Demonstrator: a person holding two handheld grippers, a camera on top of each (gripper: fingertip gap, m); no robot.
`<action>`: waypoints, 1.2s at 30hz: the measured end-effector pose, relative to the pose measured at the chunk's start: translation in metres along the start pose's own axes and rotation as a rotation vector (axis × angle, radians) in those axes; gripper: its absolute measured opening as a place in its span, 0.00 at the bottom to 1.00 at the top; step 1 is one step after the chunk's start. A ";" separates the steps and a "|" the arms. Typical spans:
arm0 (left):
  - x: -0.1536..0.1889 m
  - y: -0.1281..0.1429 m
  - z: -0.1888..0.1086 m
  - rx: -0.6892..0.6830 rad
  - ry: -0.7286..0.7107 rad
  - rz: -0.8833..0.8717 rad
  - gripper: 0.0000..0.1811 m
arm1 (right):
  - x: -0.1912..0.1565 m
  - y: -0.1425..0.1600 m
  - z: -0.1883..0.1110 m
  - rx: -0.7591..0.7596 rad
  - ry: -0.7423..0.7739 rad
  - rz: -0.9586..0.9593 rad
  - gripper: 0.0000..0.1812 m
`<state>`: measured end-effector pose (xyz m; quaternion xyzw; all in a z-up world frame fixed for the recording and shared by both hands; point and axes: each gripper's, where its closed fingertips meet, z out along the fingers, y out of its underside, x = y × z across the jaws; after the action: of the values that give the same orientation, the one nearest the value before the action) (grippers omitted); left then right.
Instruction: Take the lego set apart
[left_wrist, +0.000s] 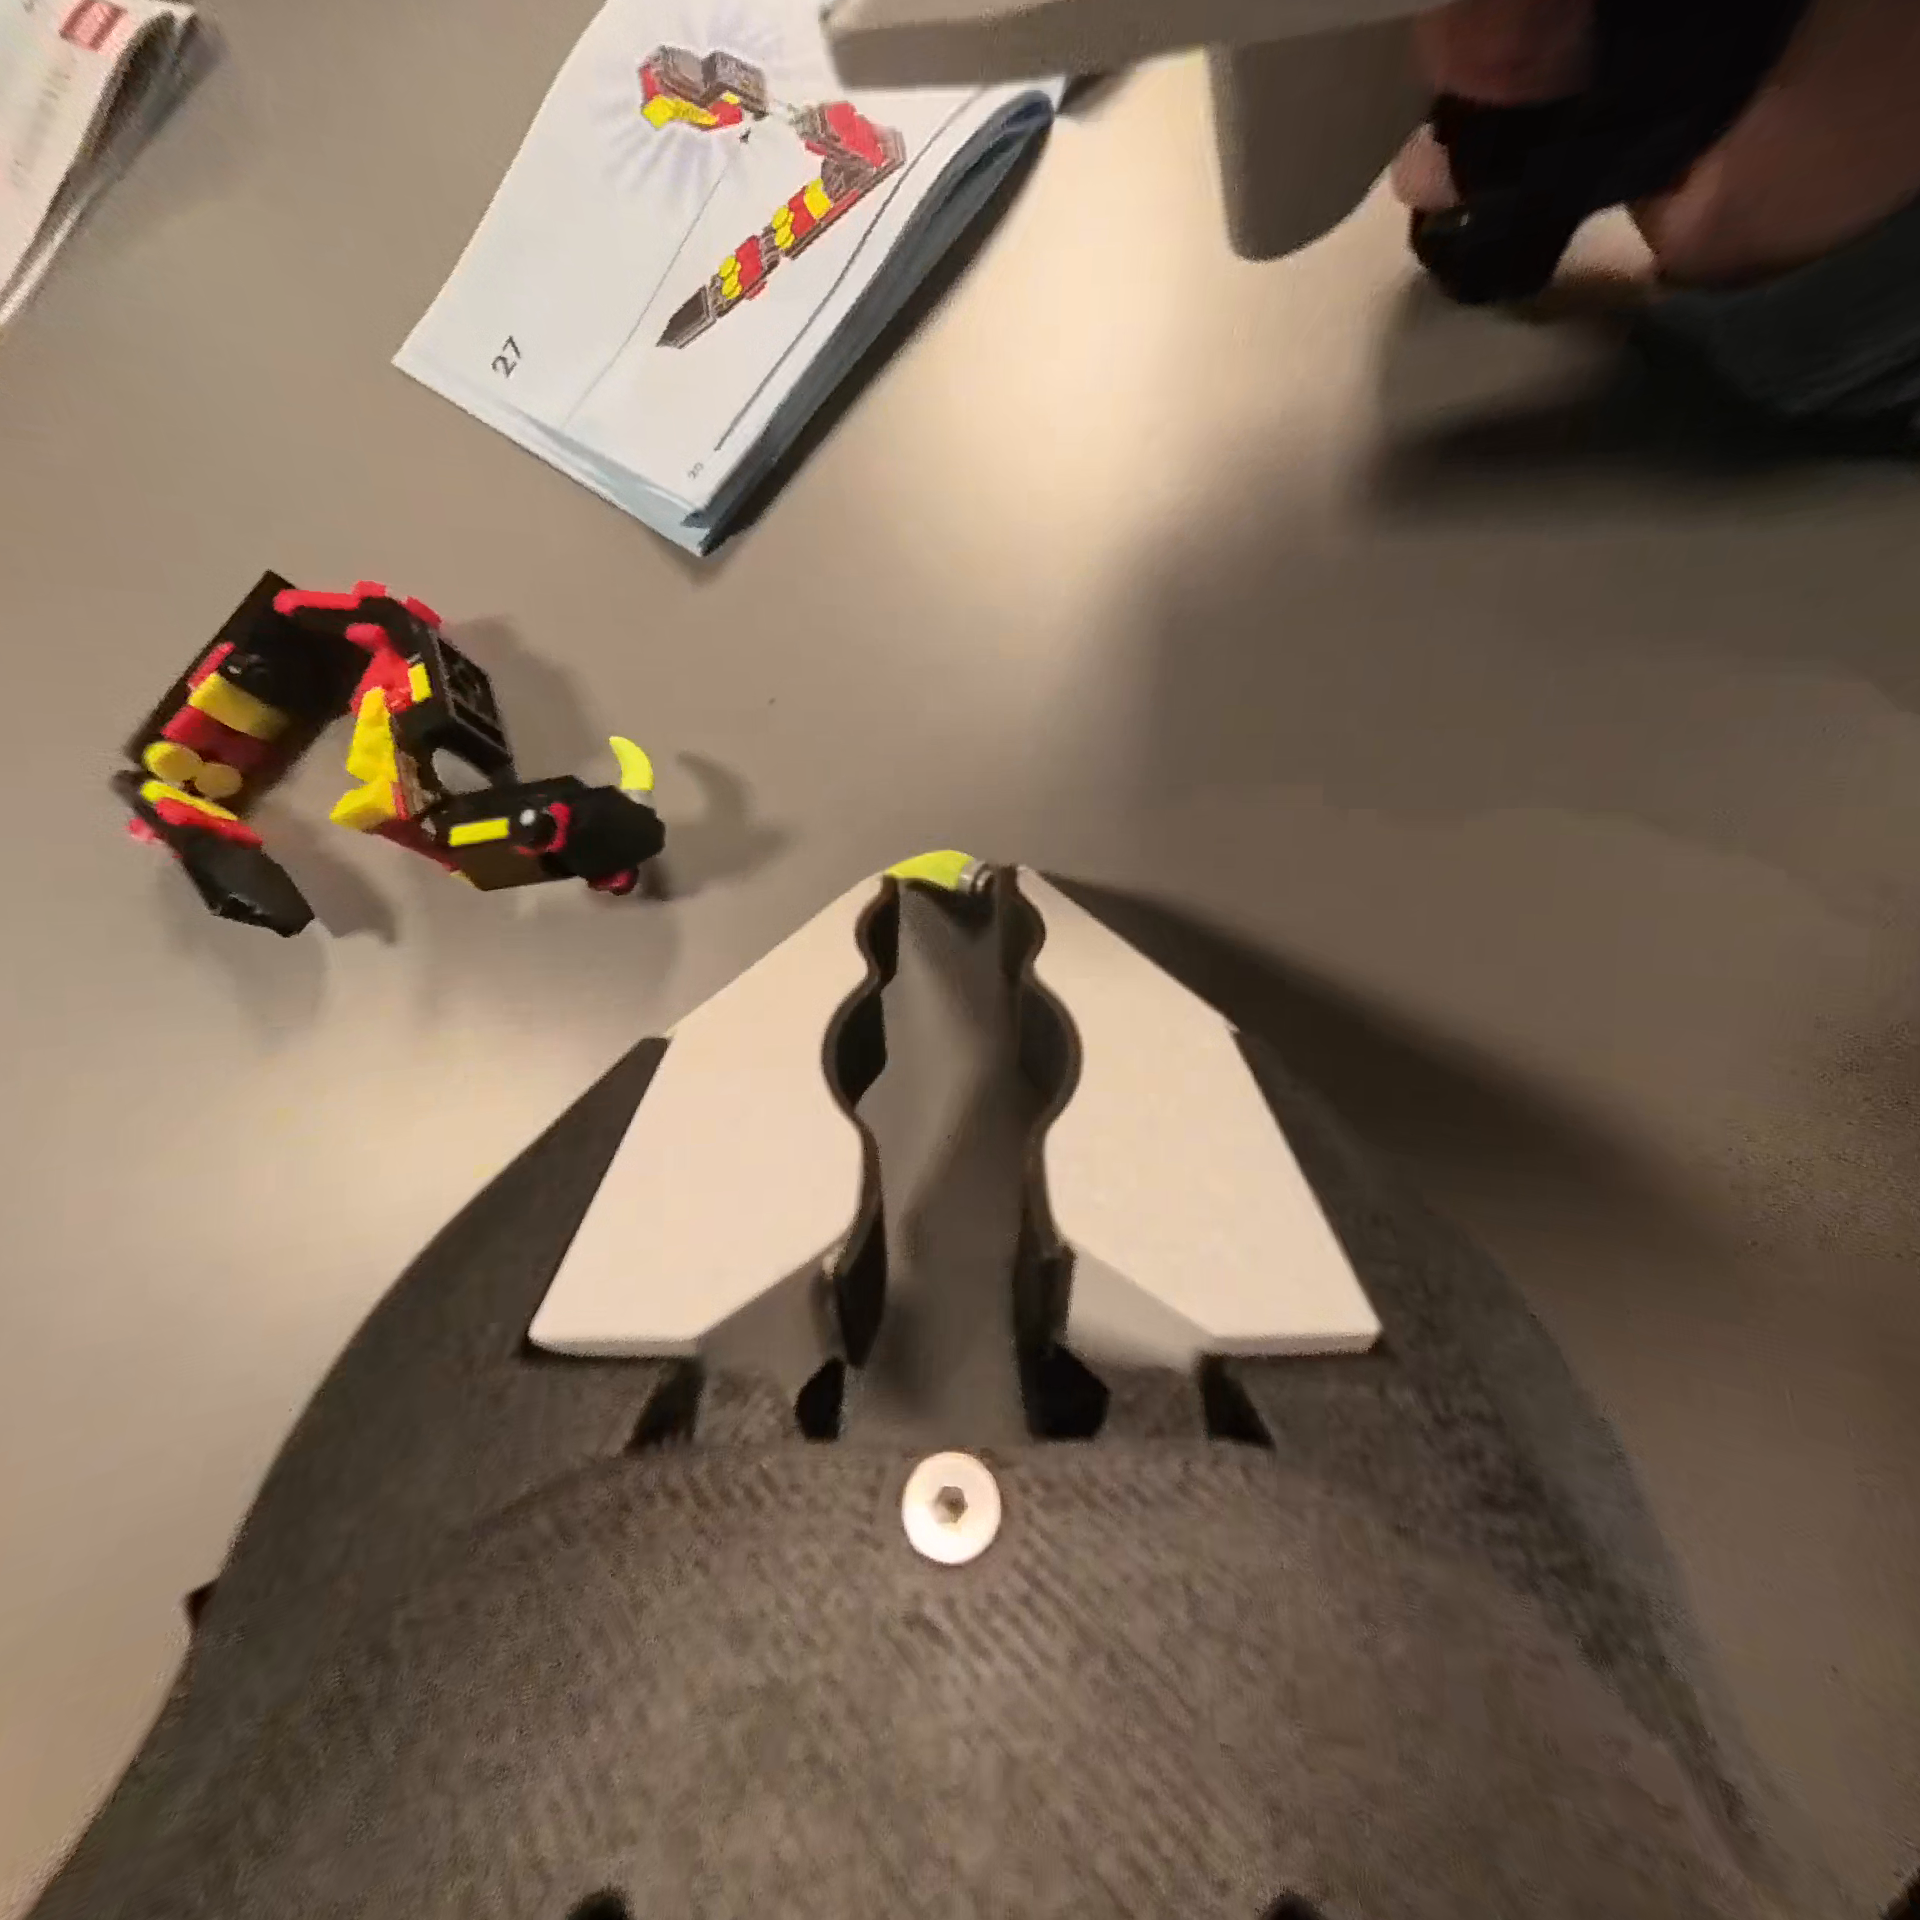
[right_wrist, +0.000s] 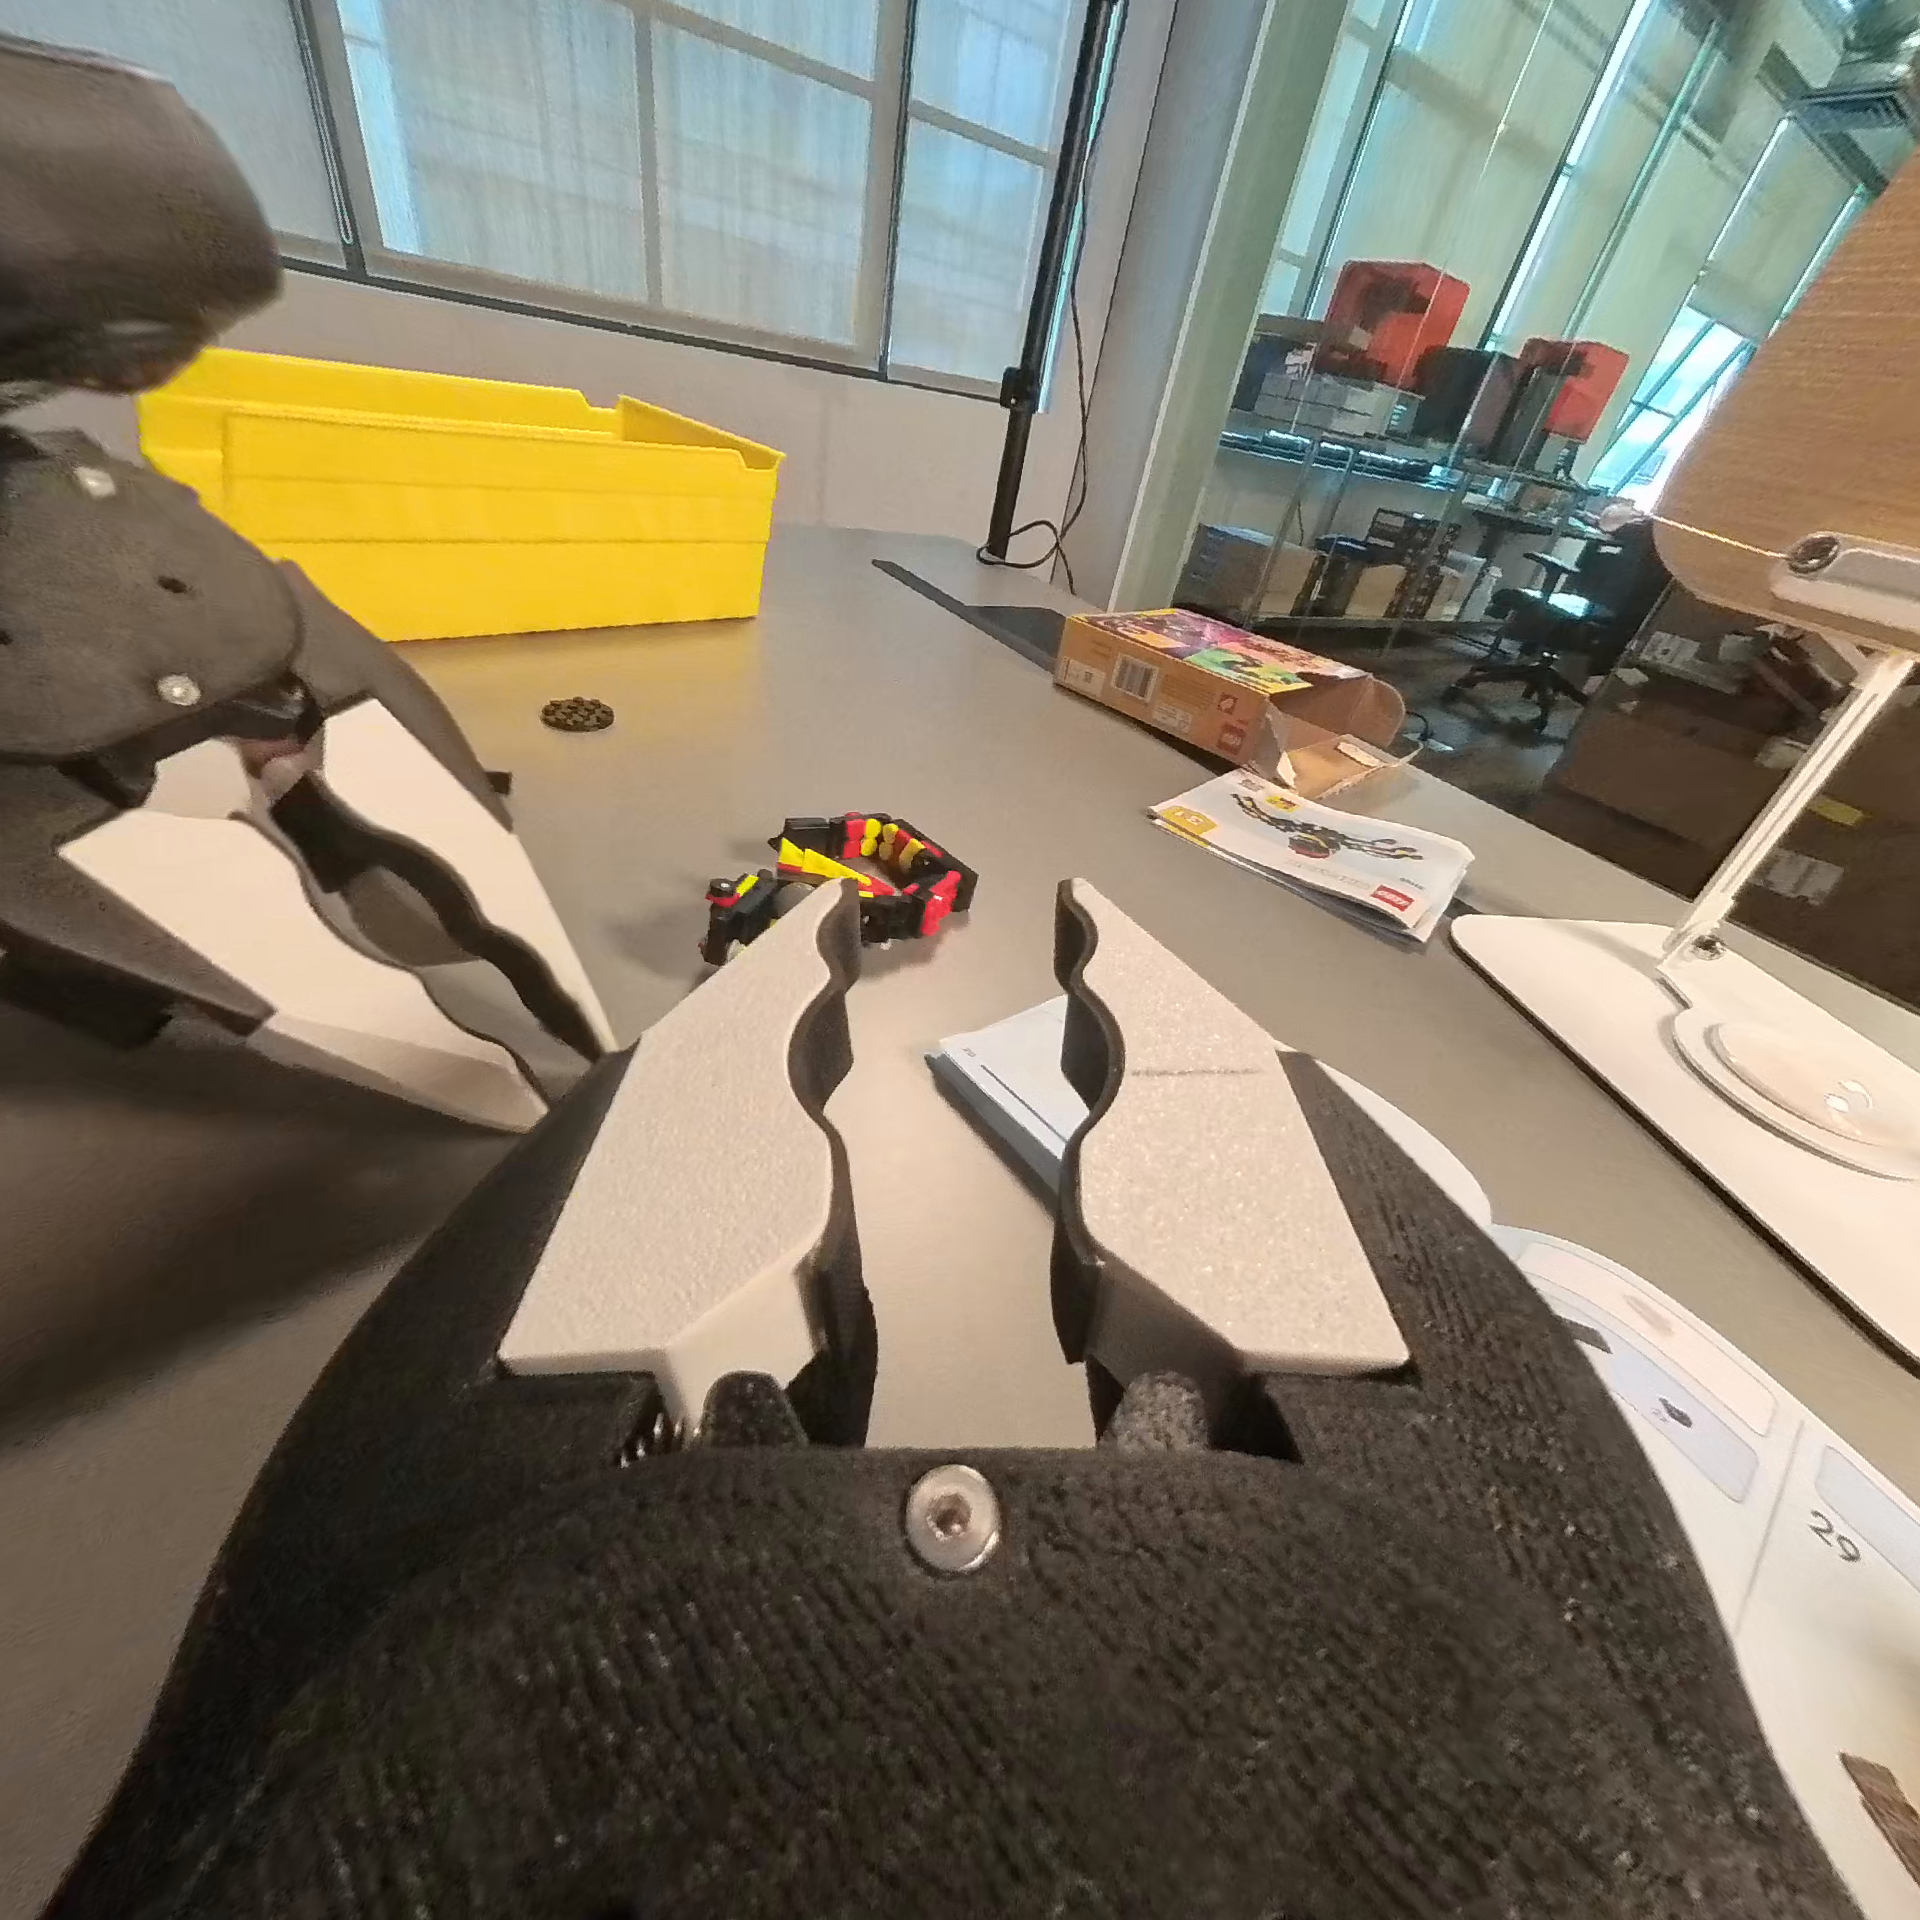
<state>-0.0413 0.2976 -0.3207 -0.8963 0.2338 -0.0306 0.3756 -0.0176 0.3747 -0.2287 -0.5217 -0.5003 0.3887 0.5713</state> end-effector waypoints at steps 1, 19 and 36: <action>0.000 -0.001 0.001 -0.002 0.022 -0.028 0.11 | 0.000 0.000 0.000 -0.001 0.000 0.000 0.20; -0.001 0.003 0.001 -0.061 0.030 0.052 0.04 | -0.024 0.006 0.005 -0.092 -0.167 0.256 0.26; 0.006 -0.071 -0.050 0.526 -0.360 0.502 0.03 | -0.069 -0.011 -0.003 -0.079 -0.609 0.845 0.04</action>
<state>-0.0195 0.3048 -0.2370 -0.6759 0.3601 0.1608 0.6226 -0.0290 0.3055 -0.2296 -0.5626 -0.4040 0.7002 0.1731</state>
